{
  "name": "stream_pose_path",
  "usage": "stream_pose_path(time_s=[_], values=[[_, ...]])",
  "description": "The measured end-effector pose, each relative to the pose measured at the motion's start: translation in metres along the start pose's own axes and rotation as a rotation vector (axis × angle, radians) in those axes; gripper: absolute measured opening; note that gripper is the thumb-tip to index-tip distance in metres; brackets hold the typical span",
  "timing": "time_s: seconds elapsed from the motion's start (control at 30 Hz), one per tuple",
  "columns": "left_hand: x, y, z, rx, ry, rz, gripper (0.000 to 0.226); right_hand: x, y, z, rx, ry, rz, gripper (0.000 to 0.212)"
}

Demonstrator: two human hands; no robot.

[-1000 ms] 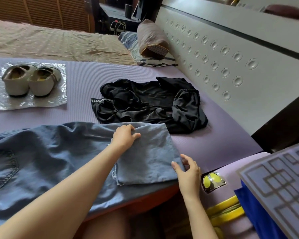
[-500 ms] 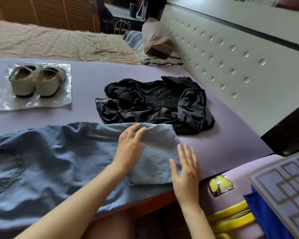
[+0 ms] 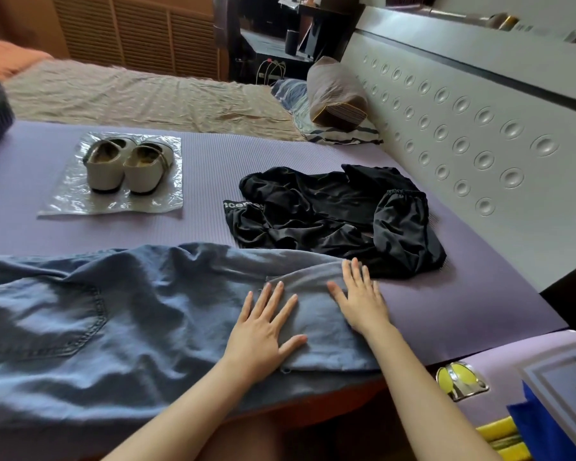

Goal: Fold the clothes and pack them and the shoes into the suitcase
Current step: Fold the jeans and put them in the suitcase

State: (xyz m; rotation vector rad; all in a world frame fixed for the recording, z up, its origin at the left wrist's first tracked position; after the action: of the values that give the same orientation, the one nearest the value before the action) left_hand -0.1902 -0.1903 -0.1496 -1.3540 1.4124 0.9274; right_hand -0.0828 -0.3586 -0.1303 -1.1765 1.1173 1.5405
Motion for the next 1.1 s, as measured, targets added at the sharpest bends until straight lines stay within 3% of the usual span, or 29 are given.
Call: stream_pose_path(time_s=[0.13, 0.27, 0.4, 0.57, 0.77, 0.9, 1.03, 1.1], values=[[0.003, -0.004, 0.000, -0.024, -0.009, 0.137, 0.100, 0.013, -0.005, -0.004, 0.026, 0.048, 0.048, 0.069], [-0.010, -0.005, 0.000, -0.064, 0.088, 0.211, 0.070, -0.003, -0.002, 0.007, 0.034, -0.010, 0.010, 0.069], [-0.056, 0.017, 0.034, -0.175, 0.301, -0.066, 0.052, -0.017, 0.025, 0.060, -0.067, -0.172, -0.096, 0.067], [-0.112, 0.109, 0.139, -0.328, 0.371, -0.431, 0.033, -0.005, 0.082, 0.175, -0.306, -0.331, -0.037, 0.052], [-0.144, 0.235, 0.243, -0.622, 0.281, -0.574, 0.038, 0.023, 0.137, 0.323, -0.502, -0.341, 0.121, 0.056], [-0.149, 0.265, 0.258, -0.677, 0.161, -0.629, 0.044, 0.061, 0.149, 0.372, -0.484, -0.030, 0.215, 0.064], [-0.136, 0.280, 0.281, -0.932, 0.515, -0.581, 0.071, 0.081, 0.157, 0.368, -0.458, -0.034, 0.172, 0.098], [-0.137, 0.283, 0.285, -0.935, 0.561, -0.590, 0.079, 0.081, 0.154, 0.367, -0.447, -0.070, 0.178, 0.081]])
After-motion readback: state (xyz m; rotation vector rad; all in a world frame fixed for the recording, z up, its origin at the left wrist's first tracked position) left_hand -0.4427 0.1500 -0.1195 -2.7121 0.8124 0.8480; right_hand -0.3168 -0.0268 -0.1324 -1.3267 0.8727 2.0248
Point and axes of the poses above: each hand's wrist, its own y-axis away from the middle knuckle, its own x-axis out of the palm, z = x × y, the point moved 5 cm from there along -y, towards the middle knuckle, and after that the axes turned 1 degree about y, right-handed, at the moved point
